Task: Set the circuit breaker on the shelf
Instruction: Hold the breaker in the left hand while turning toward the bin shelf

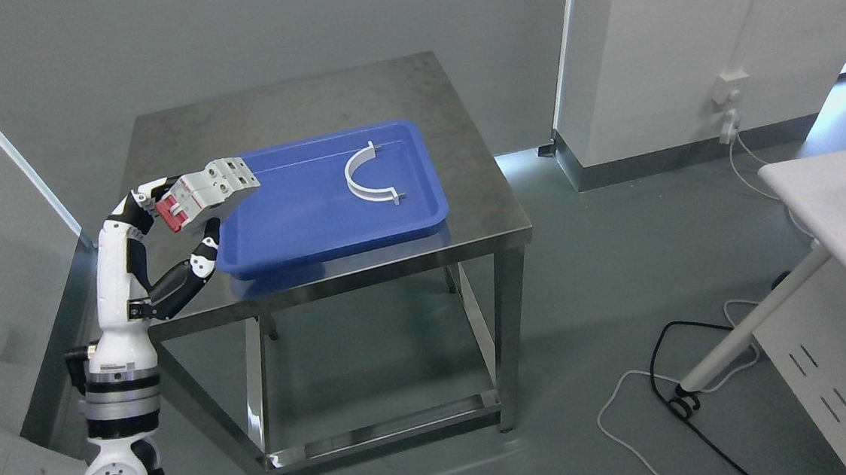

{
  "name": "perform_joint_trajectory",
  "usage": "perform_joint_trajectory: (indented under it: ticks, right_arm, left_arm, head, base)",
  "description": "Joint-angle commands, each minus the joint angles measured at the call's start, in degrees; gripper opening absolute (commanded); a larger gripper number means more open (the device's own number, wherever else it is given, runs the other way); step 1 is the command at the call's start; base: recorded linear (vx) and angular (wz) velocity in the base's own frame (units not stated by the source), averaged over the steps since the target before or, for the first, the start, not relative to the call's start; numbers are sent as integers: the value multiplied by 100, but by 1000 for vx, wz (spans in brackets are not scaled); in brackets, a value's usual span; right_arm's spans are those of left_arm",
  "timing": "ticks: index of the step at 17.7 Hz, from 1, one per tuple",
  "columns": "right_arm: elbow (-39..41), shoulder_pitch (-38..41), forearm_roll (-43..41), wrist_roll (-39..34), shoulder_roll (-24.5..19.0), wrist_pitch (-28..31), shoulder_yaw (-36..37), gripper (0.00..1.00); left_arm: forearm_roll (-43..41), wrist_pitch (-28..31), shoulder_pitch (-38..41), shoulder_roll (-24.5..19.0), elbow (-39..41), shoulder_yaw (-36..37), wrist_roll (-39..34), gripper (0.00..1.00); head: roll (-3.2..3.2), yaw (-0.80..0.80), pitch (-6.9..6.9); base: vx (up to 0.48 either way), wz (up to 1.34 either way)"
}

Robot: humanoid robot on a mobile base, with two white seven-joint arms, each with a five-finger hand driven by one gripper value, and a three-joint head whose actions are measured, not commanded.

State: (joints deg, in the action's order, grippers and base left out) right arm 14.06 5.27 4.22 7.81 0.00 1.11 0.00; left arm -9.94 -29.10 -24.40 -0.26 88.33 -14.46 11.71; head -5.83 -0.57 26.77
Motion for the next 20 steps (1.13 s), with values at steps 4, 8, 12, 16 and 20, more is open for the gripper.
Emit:
perform_joint_trajectory:
  ticks: [4,8,12,16,20]
  right_arm:
    - [0,0,0,1,100,337,-114,100]
    - [0,0,0,1,100,337,-114,100]
    - [0,0,0,1,100,337,-114,100]
    - [0,0,0,1,100,337,-114,100]
    - [0,0,0,1,100,337,-114,100]
  left_arm:
    - [27,10,5,-74,79,4,15,14]
    - [79,10,5,-74,79,22,15,14]
    - [97,10,-29,-74,79,22,15,14]
    - [115,10,-100,-74,87,40,15,14]
    - [115,10,-161,-74,114,31,24,14]
  head:
    - [0,0,0]
    - [0,0,0]
    - [0,0,0]
    - [0,0,0]
    - [0,0,0]
  base:
    - [-260,65]
    - [-272,119]
    - [-259,94]
    - [-274,137]
    - [-293,145]
